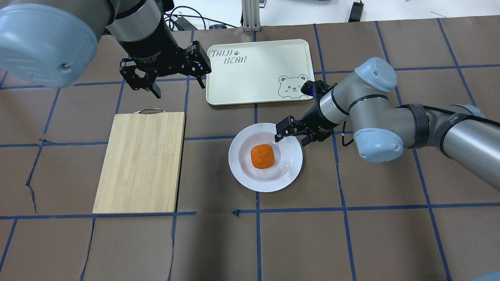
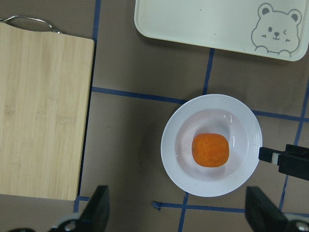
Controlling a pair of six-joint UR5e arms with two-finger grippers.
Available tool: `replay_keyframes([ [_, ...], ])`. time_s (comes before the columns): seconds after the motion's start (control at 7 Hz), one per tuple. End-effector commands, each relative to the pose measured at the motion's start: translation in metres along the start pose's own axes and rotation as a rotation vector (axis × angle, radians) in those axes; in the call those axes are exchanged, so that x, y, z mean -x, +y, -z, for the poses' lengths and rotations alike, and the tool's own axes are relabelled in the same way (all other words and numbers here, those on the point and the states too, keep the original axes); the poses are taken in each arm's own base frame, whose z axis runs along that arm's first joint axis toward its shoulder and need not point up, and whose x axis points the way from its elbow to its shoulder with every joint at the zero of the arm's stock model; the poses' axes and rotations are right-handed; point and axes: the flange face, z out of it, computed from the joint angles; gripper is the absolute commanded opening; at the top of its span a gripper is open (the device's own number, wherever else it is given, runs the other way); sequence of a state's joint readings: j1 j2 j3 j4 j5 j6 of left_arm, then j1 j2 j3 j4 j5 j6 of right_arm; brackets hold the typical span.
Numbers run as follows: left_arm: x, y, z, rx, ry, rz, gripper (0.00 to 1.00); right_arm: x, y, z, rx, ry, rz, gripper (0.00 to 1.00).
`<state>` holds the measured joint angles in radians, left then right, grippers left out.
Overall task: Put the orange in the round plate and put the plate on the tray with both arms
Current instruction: 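Grasp the plate rim nearest the right gripper while the left arm withdraws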
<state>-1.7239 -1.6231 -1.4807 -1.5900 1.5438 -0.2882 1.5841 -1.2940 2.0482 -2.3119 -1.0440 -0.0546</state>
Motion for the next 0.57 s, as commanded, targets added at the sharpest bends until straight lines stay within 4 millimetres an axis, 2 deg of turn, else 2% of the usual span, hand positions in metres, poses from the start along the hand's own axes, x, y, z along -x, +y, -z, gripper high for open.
replay_keyframes([
  [0.0,0.027,-0.006,0.010,-0.039,-0.107,-0.063,1.00,-0.024,-0.002,-0.034,-0.015,0.031,0.023,1.00],
  [0.14,0.043,-0.014,0.010,-0.036,-0.102,-0.053,1.00,-0.026,0.001,-0.036,-0.009,0.032,0.015,1.00],
  [0.29,0.057,-0.023,0.016,-0.038,-0.051,-0.023,1.00,-0.031,0.014,-0.048,0.021,0.018,-0.017,1.00],
  [0.43,0.058,-0.022,0.016,-0.034,-0.036,-0.013,1.00,-0.033,0.023,-0.054,0.041,0.014,-0.066,1.00],
])
